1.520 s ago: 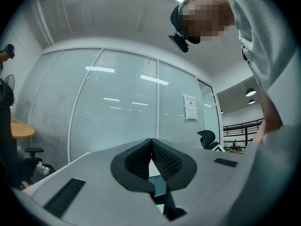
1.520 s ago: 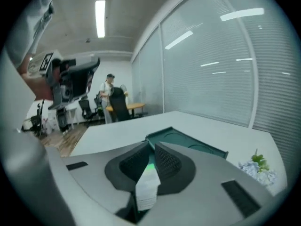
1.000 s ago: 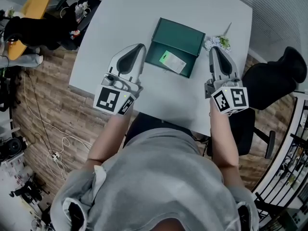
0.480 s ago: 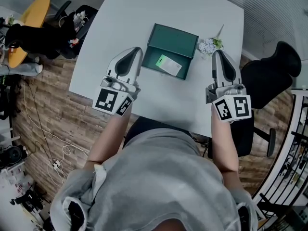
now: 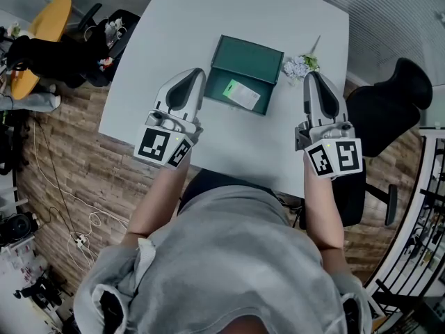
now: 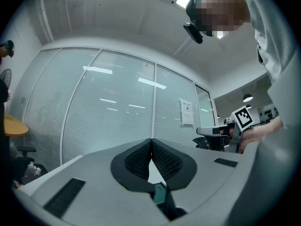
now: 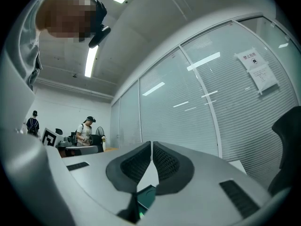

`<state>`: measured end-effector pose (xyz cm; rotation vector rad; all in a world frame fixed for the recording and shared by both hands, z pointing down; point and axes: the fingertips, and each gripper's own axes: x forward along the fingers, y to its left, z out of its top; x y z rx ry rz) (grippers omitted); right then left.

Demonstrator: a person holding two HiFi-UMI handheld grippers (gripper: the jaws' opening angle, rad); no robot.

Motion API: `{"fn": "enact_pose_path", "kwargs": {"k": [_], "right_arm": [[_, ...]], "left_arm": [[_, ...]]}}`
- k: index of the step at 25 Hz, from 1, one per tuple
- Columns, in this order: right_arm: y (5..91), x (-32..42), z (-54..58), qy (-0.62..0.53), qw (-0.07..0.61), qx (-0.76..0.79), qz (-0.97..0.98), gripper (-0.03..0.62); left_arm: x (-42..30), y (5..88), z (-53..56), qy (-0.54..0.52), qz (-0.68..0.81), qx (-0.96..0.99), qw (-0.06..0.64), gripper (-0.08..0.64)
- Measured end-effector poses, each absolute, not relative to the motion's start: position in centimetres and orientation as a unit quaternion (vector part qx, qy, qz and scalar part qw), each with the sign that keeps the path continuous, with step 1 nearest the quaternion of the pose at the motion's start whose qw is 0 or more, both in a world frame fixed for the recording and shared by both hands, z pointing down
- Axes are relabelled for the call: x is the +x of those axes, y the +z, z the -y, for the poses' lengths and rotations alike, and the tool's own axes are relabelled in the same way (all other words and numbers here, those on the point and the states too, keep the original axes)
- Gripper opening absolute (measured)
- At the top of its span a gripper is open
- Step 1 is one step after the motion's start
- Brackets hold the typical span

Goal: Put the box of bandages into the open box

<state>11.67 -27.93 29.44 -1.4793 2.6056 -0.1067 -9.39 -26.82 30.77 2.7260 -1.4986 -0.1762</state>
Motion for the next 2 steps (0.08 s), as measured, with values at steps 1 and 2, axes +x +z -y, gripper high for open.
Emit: {"fn": "enact_pose_path", "kwargs": {"k": [1, 2], "right_arm": [[29.37, 11.68, 27.89, -0.035, 0.071, -0.492, -0.867, 0.052], [29.30, 11.70, 27.85, -0.034, 0.071, -0.492, -0.867, 0.052]], "left_arm": [[-9.33, 30.76, 26.81, -0.057, 0.481, 0.875, 0.013, 0.018], [-9.26, 30.74, 26.79, -0.057, 0.481, 0.875, 0.013, 0.018]]}}
